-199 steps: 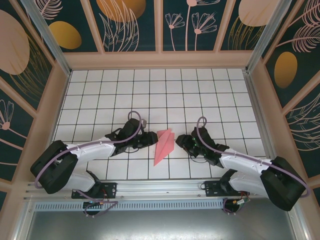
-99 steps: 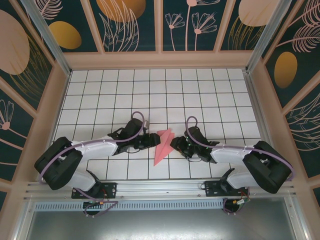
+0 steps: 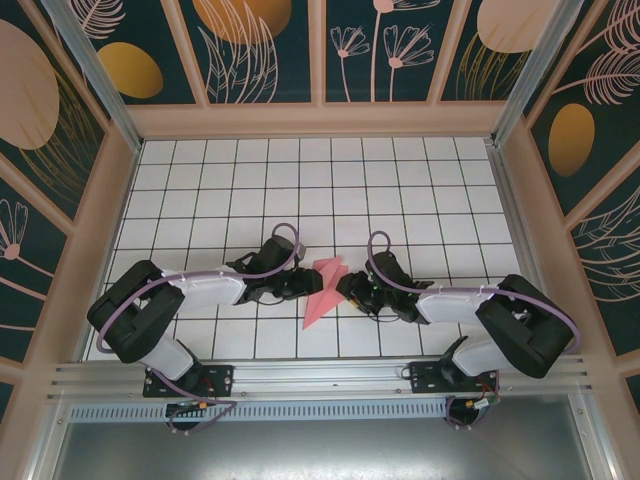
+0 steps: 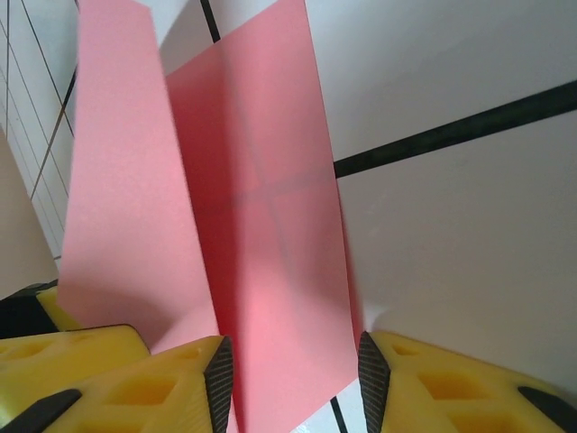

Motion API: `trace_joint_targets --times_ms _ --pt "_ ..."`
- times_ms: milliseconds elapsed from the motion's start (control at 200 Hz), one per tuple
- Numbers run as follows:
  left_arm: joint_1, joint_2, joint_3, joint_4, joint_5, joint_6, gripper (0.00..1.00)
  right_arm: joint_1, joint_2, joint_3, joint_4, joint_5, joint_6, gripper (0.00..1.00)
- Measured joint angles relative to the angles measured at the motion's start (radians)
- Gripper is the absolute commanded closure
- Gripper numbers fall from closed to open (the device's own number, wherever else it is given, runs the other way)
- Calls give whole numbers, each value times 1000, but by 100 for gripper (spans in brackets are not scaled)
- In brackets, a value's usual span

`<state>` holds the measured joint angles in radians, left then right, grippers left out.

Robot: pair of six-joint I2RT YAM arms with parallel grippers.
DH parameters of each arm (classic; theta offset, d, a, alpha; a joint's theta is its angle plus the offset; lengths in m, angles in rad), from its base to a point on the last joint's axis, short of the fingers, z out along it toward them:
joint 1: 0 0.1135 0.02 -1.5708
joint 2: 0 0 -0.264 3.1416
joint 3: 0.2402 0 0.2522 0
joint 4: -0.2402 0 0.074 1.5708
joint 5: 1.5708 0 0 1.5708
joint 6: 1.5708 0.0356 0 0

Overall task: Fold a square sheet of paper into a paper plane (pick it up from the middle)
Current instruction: Turn over the paper at the center of the table.

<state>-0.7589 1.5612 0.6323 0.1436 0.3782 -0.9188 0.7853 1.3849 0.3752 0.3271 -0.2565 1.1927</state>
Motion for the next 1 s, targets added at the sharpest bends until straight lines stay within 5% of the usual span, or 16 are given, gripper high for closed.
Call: trace_joint_targets --times_ms 1001 --pt "0 34 -6 -29 -19 17 67 8 56 49 -8 7 124 54"
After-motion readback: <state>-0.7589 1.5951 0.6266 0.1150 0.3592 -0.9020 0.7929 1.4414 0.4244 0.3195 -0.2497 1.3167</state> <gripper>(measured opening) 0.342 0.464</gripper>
